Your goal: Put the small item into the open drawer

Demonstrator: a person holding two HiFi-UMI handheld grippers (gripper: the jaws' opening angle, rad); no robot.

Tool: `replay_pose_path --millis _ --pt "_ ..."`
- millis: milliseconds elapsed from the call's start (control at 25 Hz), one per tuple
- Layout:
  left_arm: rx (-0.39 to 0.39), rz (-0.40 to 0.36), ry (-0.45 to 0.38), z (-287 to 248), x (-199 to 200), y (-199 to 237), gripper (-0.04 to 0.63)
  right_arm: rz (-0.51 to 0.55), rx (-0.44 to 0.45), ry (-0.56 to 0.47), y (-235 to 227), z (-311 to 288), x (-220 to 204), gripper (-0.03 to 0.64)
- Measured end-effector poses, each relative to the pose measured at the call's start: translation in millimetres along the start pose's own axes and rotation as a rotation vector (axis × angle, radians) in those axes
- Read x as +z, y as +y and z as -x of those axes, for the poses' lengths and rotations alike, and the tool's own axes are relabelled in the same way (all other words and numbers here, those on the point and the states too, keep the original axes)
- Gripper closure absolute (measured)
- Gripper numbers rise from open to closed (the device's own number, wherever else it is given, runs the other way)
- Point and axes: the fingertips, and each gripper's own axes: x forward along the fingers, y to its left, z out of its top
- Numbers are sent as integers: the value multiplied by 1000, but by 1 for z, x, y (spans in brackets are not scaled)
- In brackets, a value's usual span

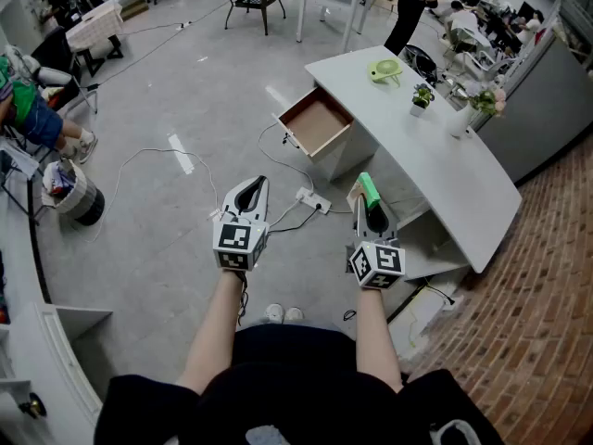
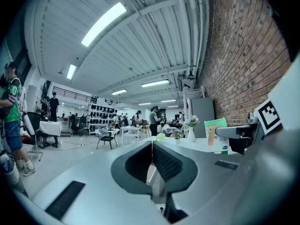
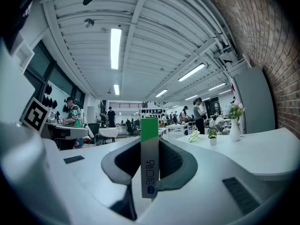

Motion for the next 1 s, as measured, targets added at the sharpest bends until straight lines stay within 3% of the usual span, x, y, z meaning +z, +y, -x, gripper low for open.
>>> replay_pose_path --millis 520,1000 --pt "0 15 11 0 -5 0 571 -17 6 6 3 -1 -3 545" --pt "30 38 54 3 -20 -3 571 -96 30 22 -4 2 -10 532"
